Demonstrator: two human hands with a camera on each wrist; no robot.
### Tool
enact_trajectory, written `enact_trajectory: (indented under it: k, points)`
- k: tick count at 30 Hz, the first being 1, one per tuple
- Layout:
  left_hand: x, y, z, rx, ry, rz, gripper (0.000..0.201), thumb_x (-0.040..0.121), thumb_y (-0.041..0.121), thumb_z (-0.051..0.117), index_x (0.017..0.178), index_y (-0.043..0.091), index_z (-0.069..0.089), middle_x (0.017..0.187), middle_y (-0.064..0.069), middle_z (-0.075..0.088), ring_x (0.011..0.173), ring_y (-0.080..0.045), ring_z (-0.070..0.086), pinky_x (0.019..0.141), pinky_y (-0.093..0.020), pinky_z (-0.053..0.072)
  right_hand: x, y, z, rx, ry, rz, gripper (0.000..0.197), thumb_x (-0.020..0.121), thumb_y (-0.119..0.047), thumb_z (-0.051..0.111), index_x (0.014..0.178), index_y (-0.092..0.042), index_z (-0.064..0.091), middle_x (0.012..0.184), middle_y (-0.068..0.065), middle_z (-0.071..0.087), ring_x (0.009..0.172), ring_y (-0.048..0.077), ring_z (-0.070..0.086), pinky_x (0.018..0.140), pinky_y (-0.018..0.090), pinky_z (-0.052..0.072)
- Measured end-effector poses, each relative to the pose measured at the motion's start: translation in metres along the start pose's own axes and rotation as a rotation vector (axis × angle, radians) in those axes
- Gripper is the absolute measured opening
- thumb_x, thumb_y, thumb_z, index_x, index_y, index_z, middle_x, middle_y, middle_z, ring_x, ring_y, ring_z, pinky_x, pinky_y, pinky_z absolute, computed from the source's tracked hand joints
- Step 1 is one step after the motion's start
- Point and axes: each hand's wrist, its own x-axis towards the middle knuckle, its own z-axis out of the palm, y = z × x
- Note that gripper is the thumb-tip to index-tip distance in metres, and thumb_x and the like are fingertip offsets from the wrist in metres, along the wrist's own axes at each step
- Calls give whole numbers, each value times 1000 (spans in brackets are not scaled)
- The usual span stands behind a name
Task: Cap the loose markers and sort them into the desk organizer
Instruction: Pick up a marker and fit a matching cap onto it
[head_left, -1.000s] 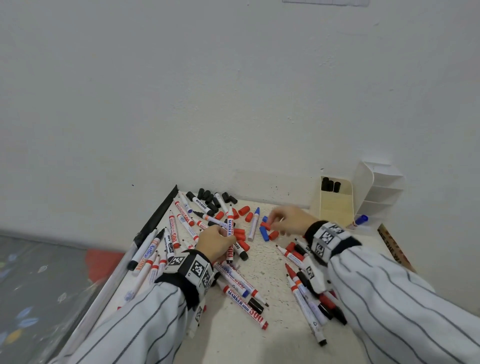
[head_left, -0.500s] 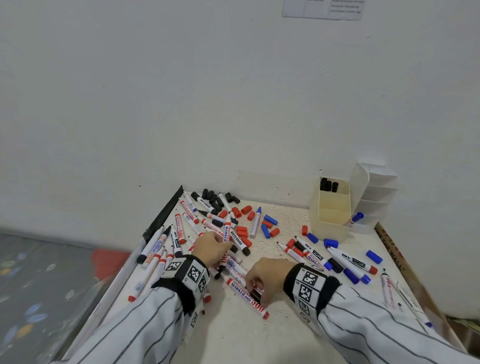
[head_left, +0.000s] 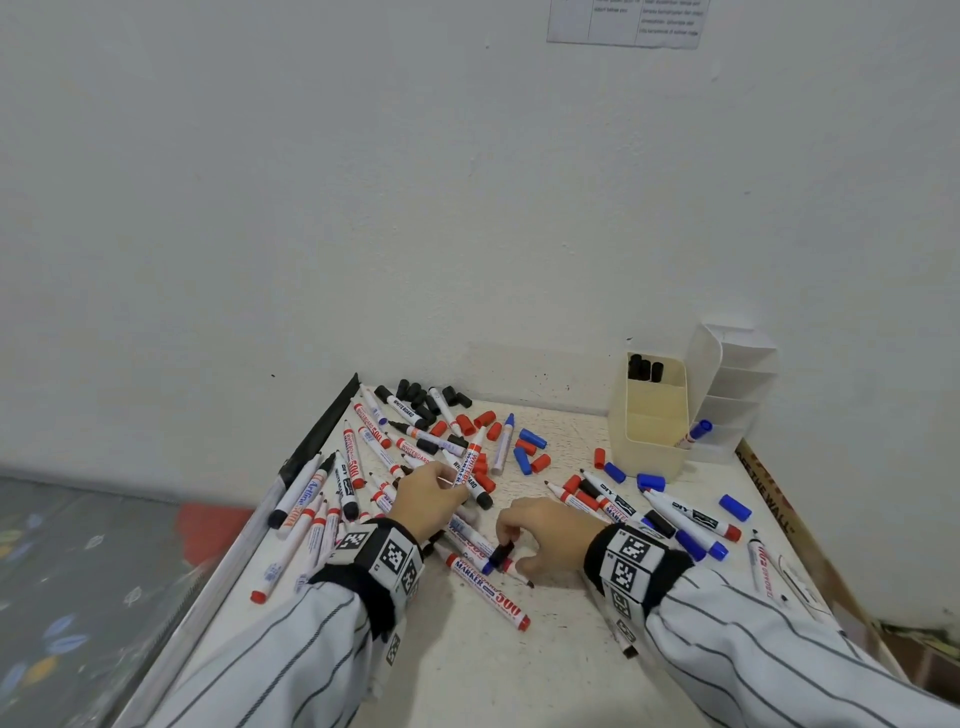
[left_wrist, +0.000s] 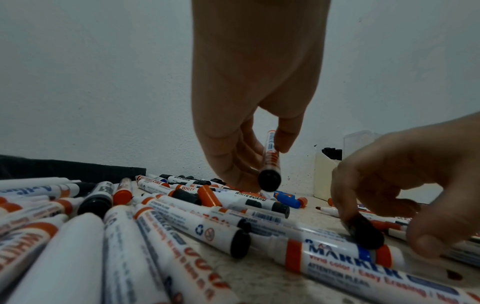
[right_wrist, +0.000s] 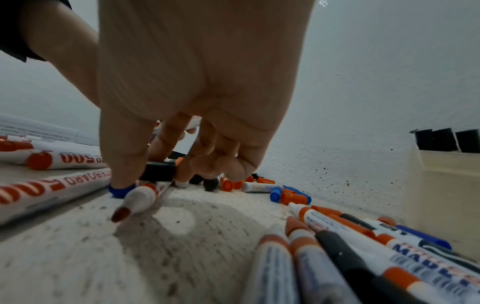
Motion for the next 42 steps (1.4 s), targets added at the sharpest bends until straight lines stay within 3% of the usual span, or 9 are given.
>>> enact_trajectory:
  k: [2,8,12,16,27,32,35,37,42]
  points:
    - [-1,1,0,-1,-2,-3,21,88,18,59,107,10,59,93,-3,60,82,-14,56,63,-20,42,0,-2,3,-11,-16,0,30,82,-24,65,110,-25,55,112,-1,54,102,17,49,88,33,46]
    - [-1,-1,1,15,-31,-15,27,89,20,59,114,10,59,102,-5,62,93,-17,58,82,-28,48,2,-6,7,-9,123,57,21,88,-34,56,106,-23,53,108,-2,54,95,15,52,82,29,47]
    - [-3,0,-1,32,-63,-6,31,91,20,57,121,11,57,110,-7,62,97,-17,57,84,-26,48,10,3,-8,174,302,147,23,94,-25,50,115,-17,54,115,2,55,100,14,53,91,26,44]
    - [-4,0,-2,58,-72,14,32,91,19,58,121,10,56,108,-5,62,94,-16,58,81,-25,48,15,14,-22,299,539,205,26,93,-11,50,118,-12,57,107,3,41,96,13,43,95,22,38]
    - [-6,6,-6,119,-193,89,30,91,17,57,121,12,61,113,-4,64,92,-11,57,78,-20,44,24,23,-33,482,797,180,19,86,-3,59,105,-9,61,99,2,57,85,11,50,67,4,35]
    - [-8,8,-8,143,-251,135,27,93,17,54,117,12,64,104,-4,67,84,-10,57,73,-18,46,24,24,-29,505,658,130,25,87,0,56,108,-12,63,103,4,61,94,19,55,78,13,39]
    - [-7,8,-8,152,-291,109,24,94,15,49,111,10,67,95,-5,65,74,-10,57,64,-15,45,22,23,-28,539,579,104,23,89,-2,55,108,-11,63,92,-1,60,81,11,54,68,4,40]
    - [-8,9,-8,98,-330,52,27,96,12,43,110,5,65,91,-6,64,63,-9,54,61,-20,47,21,21,-29,602,545,120,11,92,-12,53,98,-13,63,81,0,58,68,8,50,61,10,41]
    - [-15,15,-13,-40,-228,161,31,85,29,65,113,19,57,92,2,60,70,-8,56,60,-17,44,25,17,-33,643,505,250,47,95,-47,37,75,-9,57,64,5,41,57,13,35,58,25,30]
